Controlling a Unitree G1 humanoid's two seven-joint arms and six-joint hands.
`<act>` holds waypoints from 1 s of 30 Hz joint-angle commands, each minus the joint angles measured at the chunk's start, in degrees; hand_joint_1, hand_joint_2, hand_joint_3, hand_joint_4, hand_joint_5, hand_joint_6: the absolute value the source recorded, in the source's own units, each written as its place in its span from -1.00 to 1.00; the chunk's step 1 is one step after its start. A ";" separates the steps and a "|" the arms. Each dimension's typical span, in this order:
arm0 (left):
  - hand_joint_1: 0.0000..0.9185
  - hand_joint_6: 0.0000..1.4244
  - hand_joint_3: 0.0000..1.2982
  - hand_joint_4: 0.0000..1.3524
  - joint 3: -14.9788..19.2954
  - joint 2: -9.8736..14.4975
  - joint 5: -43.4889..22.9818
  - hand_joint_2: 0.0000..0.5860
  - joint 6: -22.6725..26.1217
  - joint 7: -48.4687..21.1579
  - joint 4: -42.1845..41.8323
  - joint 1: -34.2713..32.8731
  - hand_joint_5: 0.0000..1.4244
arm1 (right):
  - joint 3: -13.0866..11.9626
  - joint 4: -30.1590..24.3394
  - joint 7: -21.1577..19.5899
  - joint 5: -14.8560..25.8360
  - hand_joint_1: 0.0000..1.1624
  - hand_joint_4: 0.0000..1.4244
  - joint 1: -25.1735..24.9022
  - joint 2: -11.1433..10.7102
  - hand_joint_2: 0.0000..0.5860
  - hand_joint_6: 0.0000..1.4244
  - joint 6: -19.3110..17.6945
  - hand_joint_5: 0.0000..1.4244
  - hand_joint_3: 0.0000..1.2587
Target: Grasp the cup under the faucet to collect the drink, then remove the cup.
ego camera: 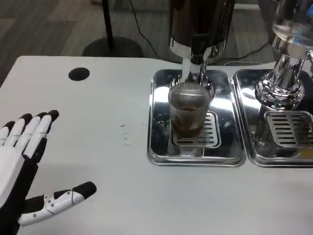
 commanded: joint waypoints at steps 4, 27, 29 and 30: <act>-1.00 -1.00 -0.96 -1.00 2.34 0.58 -1.85 -0.83 0.11 -0.54 -2.66 2.37 -1.00 | 3.20 4.79 2.46 0.80 0.14 -0.71 -5.63 -2.33 0.21 -0.89 0.61 -0.80 -0.69; -1.00 -1.00 -0.96 -1.00 9.25 -1.02 -4.33 -0.82 -1.44 -0.23 -7.37 11.27 -1.00 | 13.92 20.82 6.60 1.87 0.36 -0.87 -23.13 -7.56 -0.29 -0.76 0.30 -0.83 -0.91; -1.00 -1.00 -0.96 -1.00 9.60 -1.19 -4.33 -0.82 -1.50 -0.34 -7.69 11.65 -1.00 | 14.43 22.14 6.57 1.90 0.36 -0.87 -24.27 -7.67 -0.29 -0.76 0.33 -0.83 -0.91; -1.00 -1.00 -0.96 -1.00 9.69 -1.23 -4.33 -0.82 -1.52 -0.37 -7.75 11.73 -1.00 | 14.71 22.94 6.58 1.89 0.36 -0.87 -24.98 -7.70 -0.29 -0.76 0.37 -0.83 -0.91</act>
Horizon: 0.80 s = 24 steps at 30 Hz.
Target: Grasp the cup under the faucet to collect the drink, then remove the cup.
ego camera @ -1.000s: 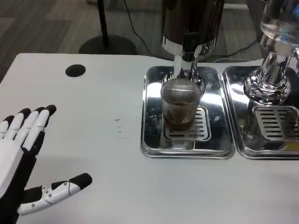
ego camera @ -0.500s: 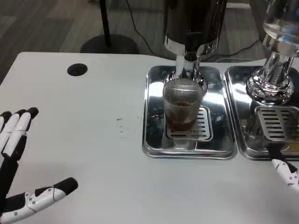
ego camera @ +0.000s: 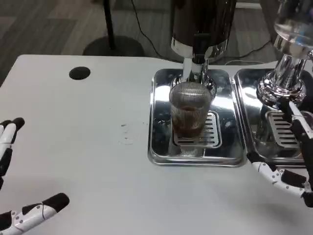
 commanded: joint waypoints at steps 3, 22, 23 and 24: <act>-1.00 -1.00 -0.96 -1.00 1.57 -0.61 -0.32 -0.82 -0.29 -0.29 -1.10 1.09 -1.00 | 1.67 5.32 -0.13 0.75 0.36 -0.87 -4.67 -1.02 -0.29 -0.76 -0.28 -0.82 -0.90; -1.00 -1.00 -0.96 -1.00 8.03 -2.75 -2.39 -0.80 -2.17 -0.77 -3.84 5.90 -1.00 | 7.75 29.22 -3.06 1.31 0.38 -0.88 -21.95 -0.33 -0.33 -0.75 -4.14 -0.81 -0.90; -1.00 -1.00 -0.96 -1.00 8.16 -2.79 -2.48 -0.80 -2.12 -0.79 -3.76 5.91 -1.00 | 7.99 29.85 -3.10 1.26 0.38 -0.88 -22.59 -0.22 -0.33 -0.75 -4.12 -0.81 -0.90; -1.00 -1.00 -0.96 -1.00 8.26 -2.83 -2.54 -0.80 -2.10 -0.83 -3.69 5.90 -1.00 | 8.30 30.42 -3.10 1.18 0.38 -0.88 -23.42 -0.08 -0.33 -0.75 -3.93 -0.81 -0.90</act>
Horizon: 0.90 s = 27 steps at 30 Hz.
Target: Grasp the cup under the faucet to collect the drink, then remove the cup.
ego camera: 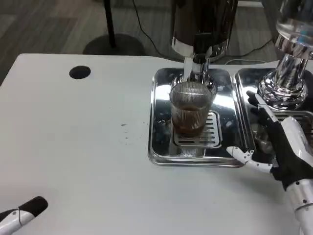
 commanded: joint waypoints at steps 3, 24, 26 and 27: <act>-1.00 -1.00 -0.96 -1.00 1.30 -0.55 -0.46 -0.80 -0.49 -0.88 -0.26 0.22 -1.00 | 1.79 3.84 -0.86 0.40 0.38 -0.88 -4.33 0.38 -0.33 -0.75 -0.76 -0.81 -0.90; -1.00 -1.00 -0.96 -1.00 4.09 -1.67 -1.87 -0.80 -2.68 -0.13 1.18 2.35 -1.00 | 6.34 8.95 -1.76 -0.36 0.39 -0.88 -10.84 3.25 -0.32 -0.78 1.61 -0.81 -0.90; -1.00 -1.00 -0.96 -1.00 4.56 -1.84 -2.01 -0.80 -3.02 -0.13 1.40 2.64 -1.00 | 6.98 10.14 -1.91 -0.42 0.39 -0.88 -12.10 3.92 -0.32 -0.78 1.80 -0.81 -0.90; -1.00 -1.00 -0.96 -1.00 4.71 -1.90 -2.06 -0.80 -3.17 -0.19 1.48 2.66 -1.00 | 7.20 10.57 -2.02 -0.42 0.39 -0.88 -12.48 4.09 -0.32 -0.78 1.80 -0.81 -0.90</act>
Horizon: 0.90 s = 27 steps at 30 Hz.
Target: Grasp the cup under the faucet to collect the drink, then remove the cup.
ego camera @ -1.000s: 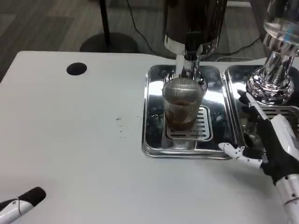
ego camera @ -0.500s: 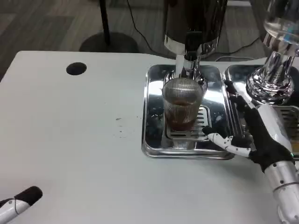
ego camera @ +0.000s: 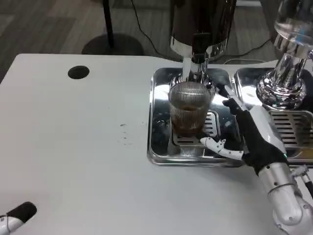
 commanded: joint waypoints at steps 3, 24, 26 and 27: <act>-1.00 -1.00 -0.96 -1.00 1.53 -0.67 -1.01 -0.80 -0.98 -0.08 0.82 0.64 -1.00 | 1.28 2.90 -0.94 -0.18 0.39 -0.87 -3.77 1.21 -0.32 -0.78 0.37 -0.81 -0.90; -1.00 -1.00 -0.95 -1.00 4.21 -2.10 -2.28 -0.80 -2.94 -0.63 0.69 2.22 -1.00 | 2.86 10.52 -2.57 0.21 0.40 -0.86 -9.16 3.60 -0.32 -0.80 0.02 -0.83 -0.90; -1.00 -1.00 -0.95 -1.00 4.20 -2.22 -2.25 -0.80 -2.90 -0.71 0.40 2.32 -1.00 | 2.85 11.31 -2.77 0.25 0.37 -0.86 -9.56 3.73 -0.31 -0.80 0.07 -0.83 -0.90; -1.00 -1.00 -0.95 -1.00 4.20 -2.29 -2.23 -0.80 -2.87 -0.77 0.23 2.37 -1.00 | 2.85 11.69 -2.87 0.26 0.36 -0.86 -9.74 3.81 -0.30 -0.80 0.12 -0.83 -0.90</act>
